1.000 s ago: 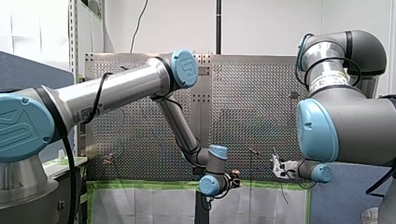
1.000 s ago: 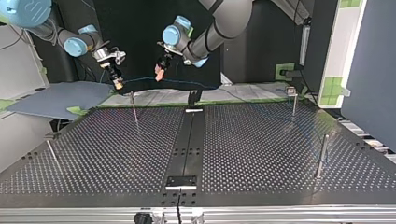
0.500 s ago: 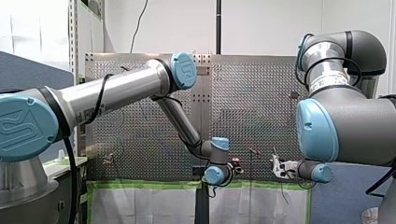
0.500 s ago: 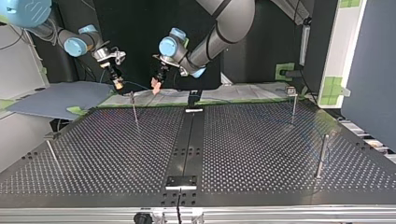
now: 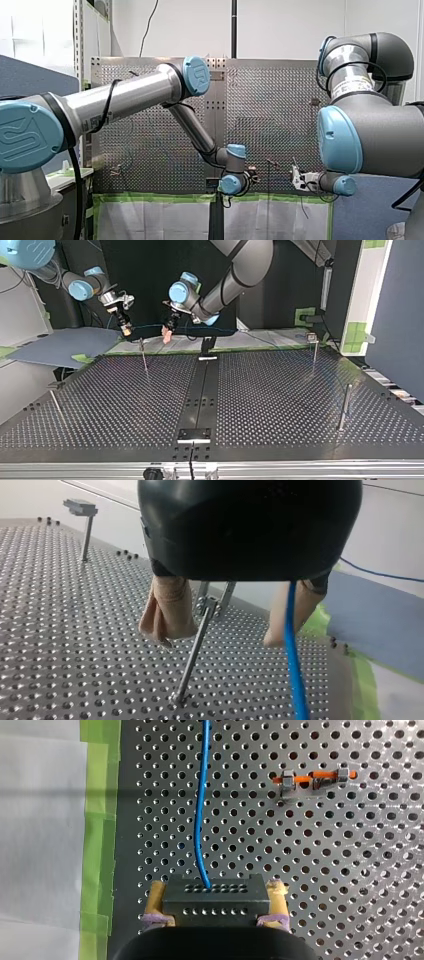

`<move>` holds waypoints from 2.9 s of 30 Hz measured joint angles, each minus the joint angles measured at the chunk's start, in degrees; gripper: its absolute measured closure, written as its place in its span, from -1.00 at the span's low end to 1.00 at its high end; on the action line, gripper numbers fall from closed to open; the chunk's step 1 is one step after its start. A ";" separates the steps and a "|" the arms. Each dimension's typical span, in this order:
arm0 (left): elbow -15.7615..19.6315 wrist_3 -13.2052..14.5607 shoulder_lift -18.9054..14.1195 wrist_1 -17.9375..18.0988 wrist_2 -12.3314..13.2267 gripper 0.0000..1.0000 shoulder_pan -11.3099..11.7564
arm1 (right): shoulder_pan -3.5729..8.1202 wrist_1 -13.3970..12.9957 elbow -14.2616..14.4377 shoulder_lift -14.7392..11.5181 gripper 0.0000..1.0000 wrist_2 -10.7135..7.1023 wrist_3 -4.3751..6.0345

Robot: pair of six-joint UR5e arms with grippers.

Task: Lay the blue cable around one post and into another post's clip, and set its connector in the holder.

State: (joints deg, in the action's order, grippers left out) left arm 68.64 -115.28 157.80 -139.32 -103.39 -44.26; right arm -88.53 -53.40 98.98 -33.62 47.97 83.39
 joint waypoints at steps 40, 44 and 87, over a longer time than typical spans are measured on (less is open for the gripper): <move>-0.91 3.13 -0.03 5.72 4.48 1.00 0.65 | 1.55 3.52 -4.99 -0.01 1.00 2.81 1.64; -1.23 3.76 -0.06 5.93 4.75 1.00 0.56 | 1.62 3.54 -5.57 -0.01 1.00 2.84 2.50; -2.29 3.08 0.62 4.74 5.73 1.00 1.96 | 1.49 1.67 -8.04 0.03 1.00 7.24 7.68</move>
State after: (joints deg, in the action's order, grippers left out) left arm 66.35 -112.19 158.43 -134.58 -97.66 -42.30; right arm -87.04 -51.72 90.93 -33.59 55.20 91.08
